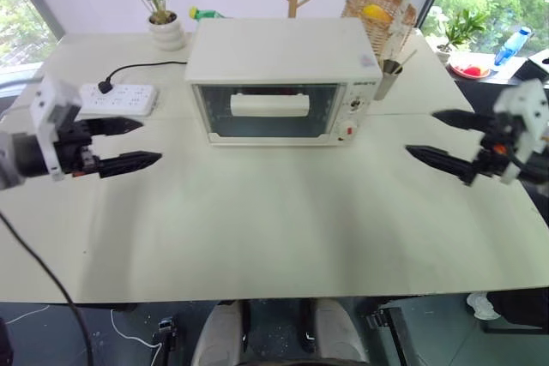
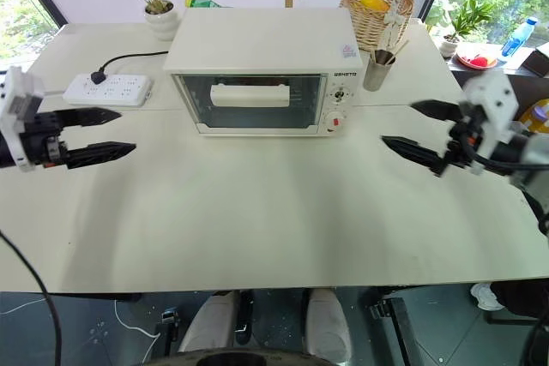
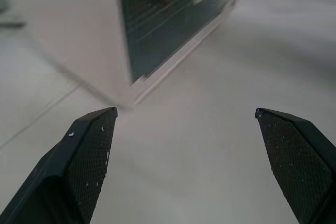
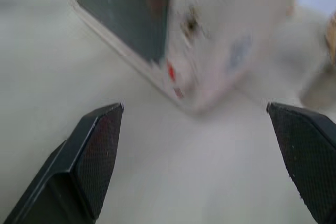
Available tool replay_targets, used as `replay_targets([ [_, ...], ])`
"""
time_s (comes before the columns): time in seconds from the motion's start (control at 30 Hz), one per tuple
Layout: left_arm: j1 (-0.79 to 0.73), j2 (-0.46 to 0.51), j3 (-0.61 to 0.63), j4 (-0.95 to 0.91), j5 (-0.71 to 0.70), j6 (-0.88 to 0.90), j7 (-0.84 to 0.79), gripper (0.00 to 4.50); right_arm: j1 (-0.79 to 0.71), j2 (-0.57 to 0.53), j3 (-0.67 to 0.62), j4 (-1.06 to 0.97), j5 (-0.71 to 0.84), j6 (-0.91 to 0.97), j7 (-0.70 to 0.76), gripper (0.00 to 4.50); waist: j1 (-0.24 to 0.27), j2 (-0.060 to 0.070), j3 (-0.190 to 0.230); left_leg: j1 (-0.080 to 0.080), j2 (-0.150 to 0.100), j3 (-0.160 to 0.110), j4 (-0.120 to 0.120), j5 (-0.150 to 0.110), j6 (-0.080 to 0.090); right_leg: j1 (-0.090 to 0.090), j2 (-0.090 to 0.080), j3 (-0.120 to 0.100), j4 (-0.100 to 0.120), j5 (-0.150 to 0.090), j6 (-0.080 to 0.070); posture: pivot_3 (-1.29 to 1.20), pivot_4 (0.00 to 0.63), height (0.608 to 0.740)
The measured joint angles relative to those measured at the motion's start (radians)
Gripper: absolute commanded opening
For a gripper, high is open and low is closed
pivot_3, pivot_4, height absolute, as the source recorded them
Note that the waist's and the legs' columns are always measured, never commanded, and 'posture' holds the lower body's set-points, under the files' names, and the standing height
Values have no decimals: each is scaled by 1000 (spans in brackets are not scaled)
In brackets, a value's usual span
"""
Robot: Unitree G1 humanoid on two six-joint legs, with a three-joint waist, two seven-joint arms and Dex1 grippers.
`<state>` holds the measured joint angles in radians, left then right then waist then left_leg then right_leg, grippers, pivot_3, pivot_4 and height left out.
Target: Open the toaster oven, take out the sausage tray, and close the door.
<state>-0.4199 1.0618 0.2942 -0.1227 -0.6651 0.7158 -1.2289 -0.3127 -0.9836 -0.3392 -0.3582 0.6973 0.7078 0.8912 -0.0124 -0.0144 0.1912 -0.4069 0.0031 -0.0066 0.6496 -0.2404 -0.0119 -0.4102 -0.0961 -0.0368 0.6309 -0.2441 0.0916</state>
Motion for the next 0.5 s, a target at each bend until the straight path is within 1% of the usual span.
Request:
replay_targets([
  [0.03, -14, 0, -16, -10, -3, 1, -13, 4438, -18, 14, 23, -34, 17, 23, -18, 4500, 0, 0, 0, 0, 0, 0, 0, 0, 0, 0, 0, 0, 0, 0, 0, 0, 150, 740],
  [0.07, -38, 0, -51, -11, 1, -1, -32, 4438, -53, 54, 64, -62, 30, 57, -58, 4500, 0, 0, 0, 0, 0, 1, 0, 0, 0, 0, 1, 0, 0, 0, 0, 0, 150, 740],
  [0.2, -117, -9, -156, 7, 23, -26, -79, 4438, -141, 169, 196, -82, 30, 127, -165, 4500, 1, -1, 0, -1, -2, 1, 0, 0, 0, -1, 1, 1, 0, 0, 0, 0, 150, 740],
  [0.33, -203, -44, -213, 53, 47, -52, -104, 4438, -217, 257, 304, -68, -21, 131, -228, 4500, 2, -1, 0, -2, -3, 1, 1, 0, 0, -1, 1, 1, 0, 0, 0, 0, 150, 740],
  [0.4, -226, -60, -237, 73, 58, -68, -114, 4438, -258, 306, 361, -27, -62, 123, -249, 4500, 1, -1, 0, -2, -4, 1, 1, 0, 0, -2, 1, 1, 0, 0, 0, 0, 150, 740],
  [0.5, -229, -67, -244, 86, 68, -73, -121, 4438, -278, 335, 392, 21, -104, 111, -257, 4500, 1, -2, 1, -2, -4, 1, 0, 0, 0, -3, 1, 1, 1, 0, 0, 0, 150, 740],
])
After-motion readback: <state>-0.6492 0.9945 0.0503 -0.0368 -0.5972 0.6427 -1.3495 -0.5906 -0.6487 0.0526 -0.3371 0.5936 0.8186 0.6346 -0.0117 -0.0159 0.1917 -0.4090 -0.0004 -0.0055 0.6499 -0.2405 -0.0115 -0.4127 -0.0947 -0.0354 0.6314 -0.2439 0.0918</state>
